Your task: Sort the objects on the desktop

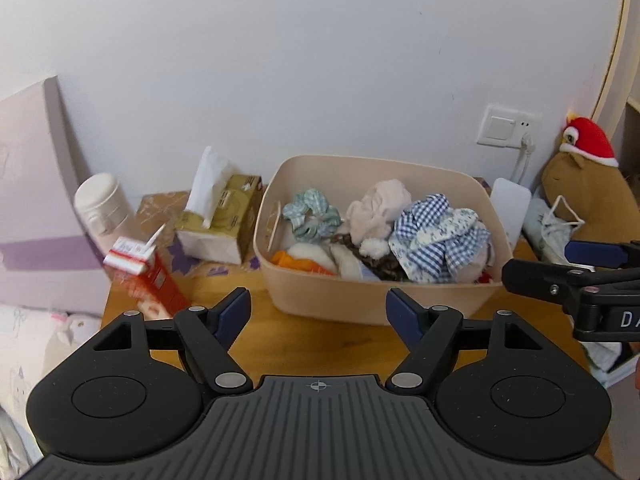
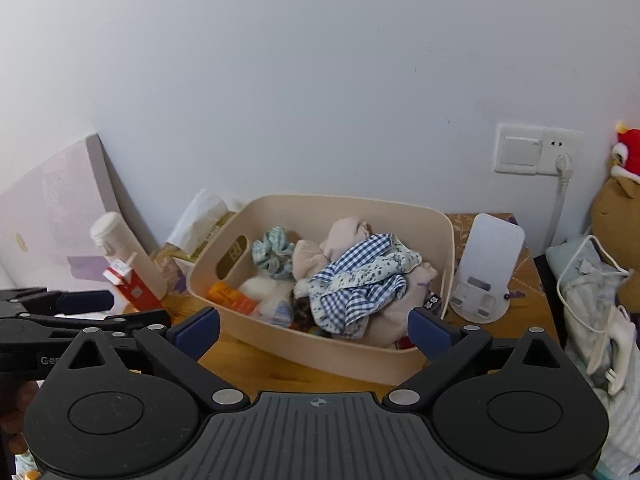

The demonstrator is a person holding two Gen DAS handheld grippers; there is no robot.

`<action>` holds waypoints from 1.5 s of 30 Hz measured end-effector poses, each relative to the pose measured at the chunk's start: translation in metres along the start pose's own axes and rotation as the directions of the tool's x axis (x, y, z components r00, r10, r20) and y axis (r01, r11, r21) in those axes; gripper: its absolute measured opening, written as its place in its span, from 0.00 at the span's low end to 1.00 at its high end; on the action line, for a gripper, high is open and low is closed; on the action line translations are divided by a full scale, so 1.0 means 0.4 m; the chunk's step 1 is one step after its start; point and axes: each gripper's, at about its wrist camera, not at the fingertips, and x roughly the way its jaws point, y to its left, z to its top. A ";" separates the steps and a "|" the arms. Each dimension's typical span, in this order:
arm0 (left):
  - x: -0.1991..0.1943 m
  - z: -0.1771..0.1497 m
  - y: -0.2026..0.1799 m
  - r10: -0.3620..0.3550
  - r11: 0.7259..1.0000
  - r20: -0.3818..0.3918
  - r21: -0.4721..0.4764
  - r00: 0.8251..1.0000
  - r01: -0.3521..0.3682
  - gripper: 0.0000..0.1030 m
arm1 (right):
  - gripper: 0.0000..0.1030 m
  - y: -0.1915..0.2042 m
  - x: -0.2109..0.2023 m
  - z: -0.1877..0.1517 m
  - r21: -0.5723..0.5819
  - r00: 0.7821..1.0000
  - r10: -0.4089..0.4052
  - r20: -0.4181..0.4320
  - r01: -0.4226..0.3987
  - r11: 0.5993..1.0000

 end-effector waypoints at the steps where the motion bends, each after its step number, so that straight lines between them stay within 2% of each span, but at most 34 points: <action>1: -0.018 -0.007 0.004 -0.001 1.000 -0.003 -0.001 1.000 0.001 0.74 | 0.99 0.006 -0.015 -0.004 -0.004 1.000 -0.004 0.000 0.004 1.000; 4: -0.075 -0.028 0.012 0.016 1.000 -0.007 0.014 1.000 -0.016 0.74 | 1.00 0.027 -0.064 -0.022 -0.005 1.000 -0.021 -0.014 0.021 1.000; 7: -0.135 -0.046 0.023 0.023 1.000 -0.029 -0.010 0.999 -0.023 0.74 | 1.00 0.046 -0.117 -0.046 -0.001 0.999 -0.027 -0.021 0.027 1.000; 14: -0.273 -0.096 0.019 0.042 0.999 -0.005 0.016 0.999 -0.042 0.74 | 1.00 0.085 -0.252 -0.093 -0.044 0.997 -0.068 -0.030 0.067 0.997; 21: -0.372 -0.156 0.019 0.003 1.000 -0.027 0.027 1.000 -0.002 0.74 | 1.00 0.107 -0.381 -0.133 -0.011 0.996 -0.077 -0.032 0.077 0.997; 30: -0.494 -0.219 0.002 -0.008 0.998 -0.009 0.057 1.000 0.009 0.74 | 1.00 0.162 -0.523 -0.196 -0.077 0.995 -0.098 0.018 0.099 0.992; 36: -0.551 -0.257 0.012 -0.023 0.998 -0.019 0.059 1.000 0.024 0.74 | 1.00 0.179 -0.587 -0.216 -0.080 0.993 -0.117 0.014 0.118 0.990; 45: -0.629 -0.282 0.029 -0.061 0.995 -0.022 0.074 0.998 0.063 0.75 | 1.00 0.152 -0.626 -0.261 -0.058 0.990 -0.126 -0.062 0.122 0.991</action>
